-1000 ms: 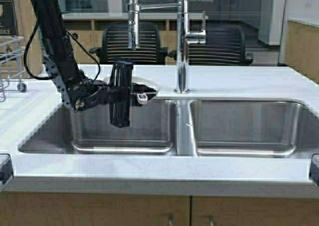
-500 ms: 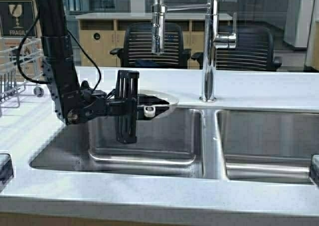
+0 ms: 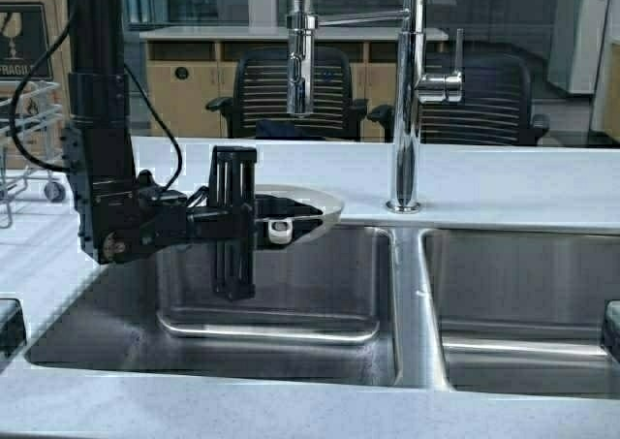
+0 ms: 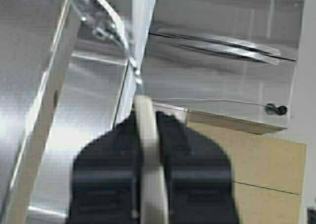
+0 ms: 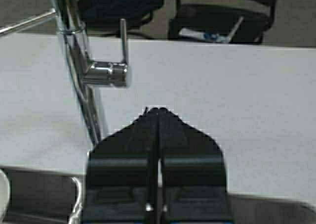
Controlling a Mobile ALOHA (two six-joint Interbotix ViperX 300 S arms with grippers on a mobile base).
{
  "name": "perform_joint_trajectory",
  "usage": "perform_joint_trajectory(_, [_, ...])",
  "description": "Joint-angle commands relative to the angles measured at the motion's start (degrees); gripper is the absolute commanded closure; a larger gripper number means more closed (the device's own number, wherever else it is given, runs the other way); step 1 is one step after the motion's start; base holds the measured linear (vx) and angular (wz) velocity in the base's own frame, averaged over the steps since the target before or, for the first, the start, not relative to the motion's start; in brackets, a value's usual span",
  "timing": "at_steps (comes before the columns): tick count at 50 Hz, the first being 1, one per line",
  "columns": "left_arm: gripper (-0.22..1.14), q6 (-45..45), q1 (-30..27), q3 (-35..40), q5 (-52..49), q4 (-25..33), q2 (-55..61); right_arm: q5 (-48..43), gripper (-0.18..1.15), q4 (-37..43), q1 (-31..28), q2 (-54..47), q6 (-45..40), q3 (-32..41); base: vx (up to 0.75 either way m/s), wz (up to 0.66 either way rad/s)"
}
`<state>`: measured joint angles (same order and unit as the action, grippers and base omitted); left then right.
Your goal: Wash the pan
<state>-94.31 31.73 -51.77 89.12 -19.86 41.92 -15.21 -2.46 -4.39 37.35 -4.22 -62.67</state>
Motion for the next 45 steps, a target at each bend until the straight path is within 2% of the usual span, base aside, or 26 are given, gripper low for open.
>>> perform_joint_trajectory(1, [0.89, 1.41, 0.70, -1.05, 2.29, 0.09, -2.99, -0.70, 0.05, -1.32, -2.20, -8.35, 0.00, 6.94, 0.06, -0.01])
perform_joint_trajectory(3, [0.89, 1.85, 0.70, -1.49, 2.64, 0.09, -2.90, -0.70, -0.10, -1.93, -2.55, -11.34, -0.18, 9.05, 0.05, -0.01])
perform_joint_trajectory(5, [0.89, 2.37, 0.70, -2.02, 2.99, 0.09, -2.90, -0.70, -0.14, -2.64, -2.72, -14.33, -0.26, 11.34, 0.05, -0.02])
perform_joint_trajectory(10, [0.89, 3.08, 0.70, -2.55, 3.78, 0.00, -2.64, -1.58, -0.05, -3.16, -2.64, -20.57, -0.26, 16.96, 0.04, -0.03])
perform_joint_trajectory(27, [0.89, 3.25, 0.70, -2.81, 4.13, 0.00, -2.46, -0.79, -0.06, -4.31, -2.64, -39.11, -1.93, 34.54, 0.02, -0.01])
perform_joint_trajectory(45, [0.89, 3.16, 0.70, -2.55, 4.13, 0.09, -2.02, 2.64, -0.06, -4.39, -2.72, -49.83, -4.13, 44.91, 0.01, 0.00])
